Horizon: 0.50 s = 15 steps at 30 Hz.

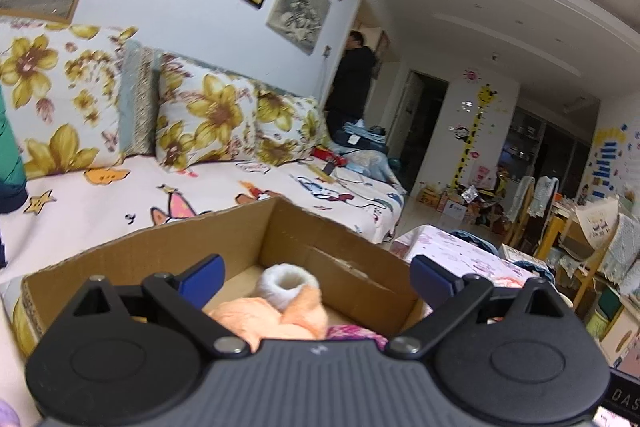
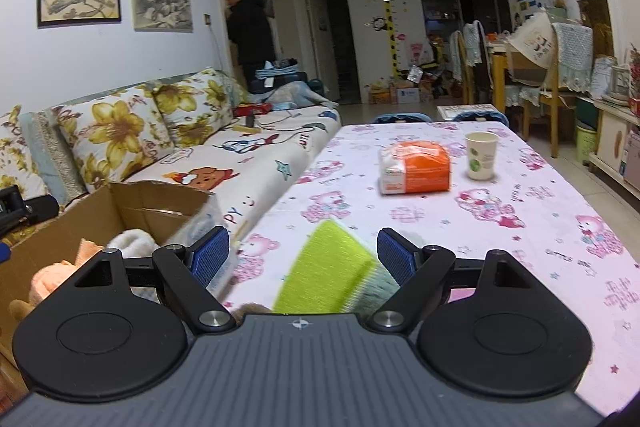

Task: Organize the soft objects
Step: 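Move both tools back from the box to the pile on the table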

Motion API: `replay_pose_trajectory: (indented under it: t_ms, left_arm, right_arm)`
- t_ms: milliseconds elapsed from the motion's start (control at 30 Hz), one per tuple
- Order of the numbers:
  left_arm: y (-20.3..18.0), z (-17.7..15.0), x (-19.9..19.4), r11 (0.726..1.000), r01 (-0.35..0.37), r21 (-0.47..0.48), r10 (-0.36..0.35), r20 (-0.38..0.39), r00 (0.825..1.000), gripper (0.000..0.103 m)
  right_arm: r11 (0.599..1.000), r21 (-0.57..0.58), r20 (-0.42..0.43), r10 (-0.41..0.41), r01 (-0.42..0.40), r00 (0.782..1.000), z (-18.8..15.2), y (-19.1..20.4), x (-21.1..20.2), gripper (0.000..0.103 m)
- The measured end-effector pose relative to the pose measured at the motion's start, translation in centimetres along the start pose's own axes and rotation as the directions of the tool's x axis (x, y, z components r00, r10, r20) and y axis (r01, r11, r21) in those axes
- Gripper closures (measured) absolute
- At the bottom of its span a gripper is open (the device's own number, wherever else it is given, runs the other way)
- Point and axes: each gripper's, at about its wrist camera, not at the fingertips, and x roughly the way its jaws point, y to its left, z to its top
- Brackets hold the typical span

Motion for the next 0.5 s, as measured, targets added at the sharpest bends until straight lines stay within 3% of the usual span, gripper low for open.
replay_pose_trajectory:
  t_ms: [500]
  left_arm:
    - [-4.7, -1.6, -0.8, 0.983, 0.091, 0.161, -0.096, 0.022, 0.995, 0.002]
  right_arm:
    - [0.996, 0.052, -0.005, -0.079, 0.079, 0.997, -0.6, -1.9, 0.5, 0.001]
